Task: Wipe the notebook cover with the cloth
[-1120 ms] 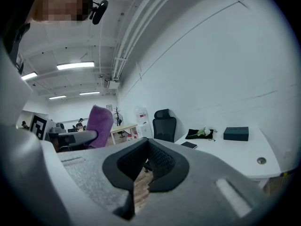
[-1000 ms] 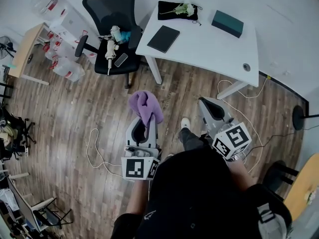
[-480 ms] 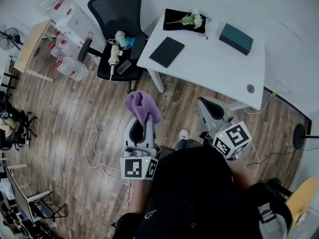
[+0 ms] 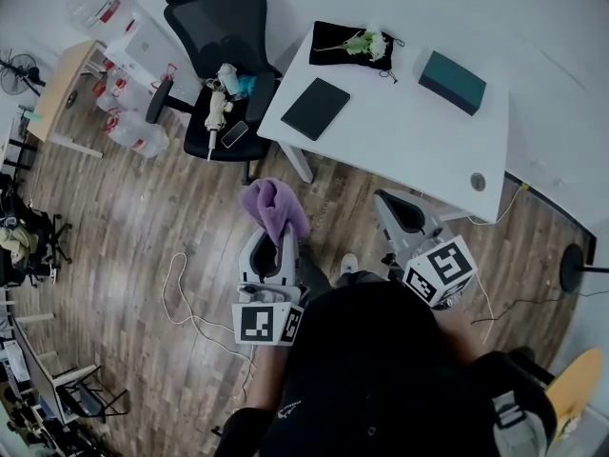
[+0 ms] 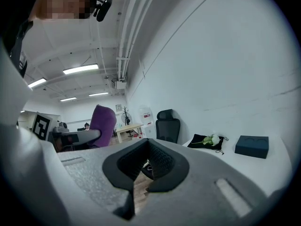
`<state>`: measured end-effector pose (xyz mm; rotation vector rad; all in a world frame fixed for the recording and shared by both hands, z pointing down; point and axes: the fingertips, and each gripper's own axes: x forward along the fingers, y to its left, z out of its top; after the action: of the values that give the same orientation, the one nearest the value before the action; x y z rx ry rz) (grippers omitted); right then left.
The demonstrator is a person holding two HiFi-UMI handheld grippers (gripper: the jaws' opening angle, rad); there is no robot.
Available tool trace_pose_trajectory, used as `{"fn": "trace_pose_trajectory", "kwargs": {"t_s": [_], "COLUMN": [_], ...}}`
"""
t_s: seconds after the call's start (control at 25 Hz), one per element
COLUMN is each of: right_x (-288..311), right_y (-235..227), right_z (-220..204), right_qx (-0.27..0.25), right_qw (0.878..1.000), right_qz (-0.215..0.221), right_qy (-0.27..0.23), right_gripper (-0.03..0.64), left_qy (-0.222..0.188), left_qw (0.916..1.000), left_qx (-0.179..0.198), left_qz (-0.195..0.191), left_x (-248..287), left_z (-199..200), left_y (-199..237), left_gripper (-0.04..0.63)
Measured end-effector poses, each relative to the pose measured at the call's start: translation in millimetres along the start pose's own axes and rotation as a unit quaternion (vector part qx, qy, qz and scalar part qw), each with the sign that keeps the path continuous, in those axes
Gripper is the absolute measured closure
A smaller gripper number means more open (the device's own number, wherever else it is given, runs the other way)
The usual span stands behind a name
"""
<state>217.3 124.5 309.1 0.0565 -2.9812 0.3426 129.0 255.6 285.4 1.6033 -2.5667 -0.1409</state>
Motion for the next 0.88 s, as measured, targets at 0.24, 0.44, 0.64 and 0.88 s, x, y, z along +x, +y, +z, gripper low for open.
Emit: {"fn": "trace_pose_trajectory", "kwargs": {"t_s": [0.24,0.44,0.64,0.88], "right_x": [11.4,27.9,52.9,90.4], "right_y": [-20.2,-38.1,-57.0,-82.1], "right_z": [0.1,7.6,14.6,26.4], "right_qx": [-0.001,-0.006,-0.004,0.004], "right_qw": [1.000,0.999,0.997,0.994], "right_qz": [-0.020,-0.042,-0.072,-0.107], "right_qy": [-0.004,-0.006,-0.006,-0.010], "right_gripper": [0.615,0.614,0.615,0.615], "left_qy": [0.002,0.003,0.011,0.019], "left_qw": [0.9999,0.9995,0.9980,0.9945], "left_qx": [0.000,-0.003,-0.006,-0.006], "left_qz": [-0.012,-0.030,-0.063,-0.103], "left_x": [24.5,52.3,92.6,148.9], "left_z": [-6.9,-6.1,-7.3,-2.6], "left_y": [7.9,20.5,36.3,59.3], "left_gripper": [0.520,0.520,0.520,0.520]}}
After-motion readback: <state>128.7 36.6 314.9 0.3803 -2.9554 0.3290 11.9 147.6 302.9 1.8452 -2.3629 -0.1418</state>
